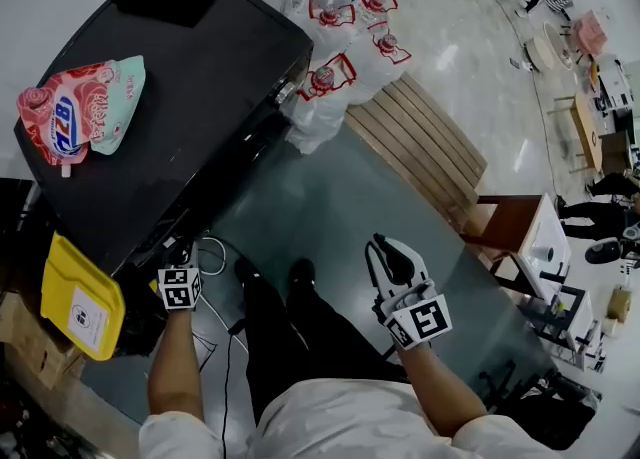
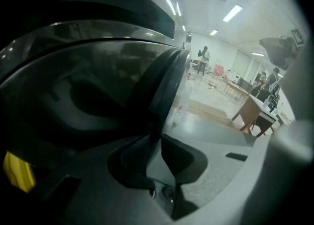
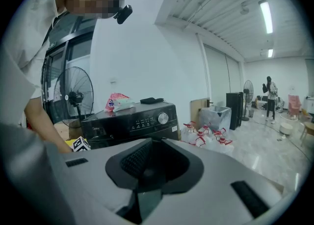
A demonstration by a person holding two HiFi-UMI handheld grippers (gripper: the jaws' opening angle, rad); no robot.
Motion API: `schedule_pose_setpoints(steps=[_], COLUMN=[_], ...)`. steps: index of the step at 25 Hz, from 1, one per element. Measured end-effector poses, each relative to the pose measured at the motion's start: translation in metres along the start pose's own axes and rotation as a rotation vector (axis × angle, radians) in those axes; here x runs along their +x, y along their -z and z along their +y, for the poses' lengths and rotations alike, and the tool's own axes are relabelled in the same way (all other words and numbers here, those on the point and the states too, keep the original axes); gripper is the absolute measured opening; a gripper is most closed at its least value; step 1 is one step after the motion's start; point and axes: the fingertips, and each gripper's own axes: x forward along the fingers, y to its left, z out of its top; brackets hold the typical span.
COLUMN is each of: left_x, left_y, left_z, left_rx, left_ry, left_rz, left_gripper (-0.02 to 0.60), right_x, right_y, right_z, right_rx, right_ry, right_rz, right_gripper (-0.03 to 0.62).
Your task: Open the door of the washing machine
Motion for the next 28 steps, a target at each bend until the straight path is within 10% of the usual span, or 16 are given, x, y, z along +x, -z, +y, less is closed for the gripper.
schedule_pose_setpoints(steps=[28], left_x=[-0.003], left_y=[0.001], left_z=[-0.002], left_rx=[0.050], left_ry=[0.024], left_rz=[0.054], left_gripper=[0.055], right_x=[-0.002], right_y=[0.015], right_z=[-0.012], right_rx=[-0.039], right_ry=[-0.027], right_rz=[0.044], right_gripper=[0.074])
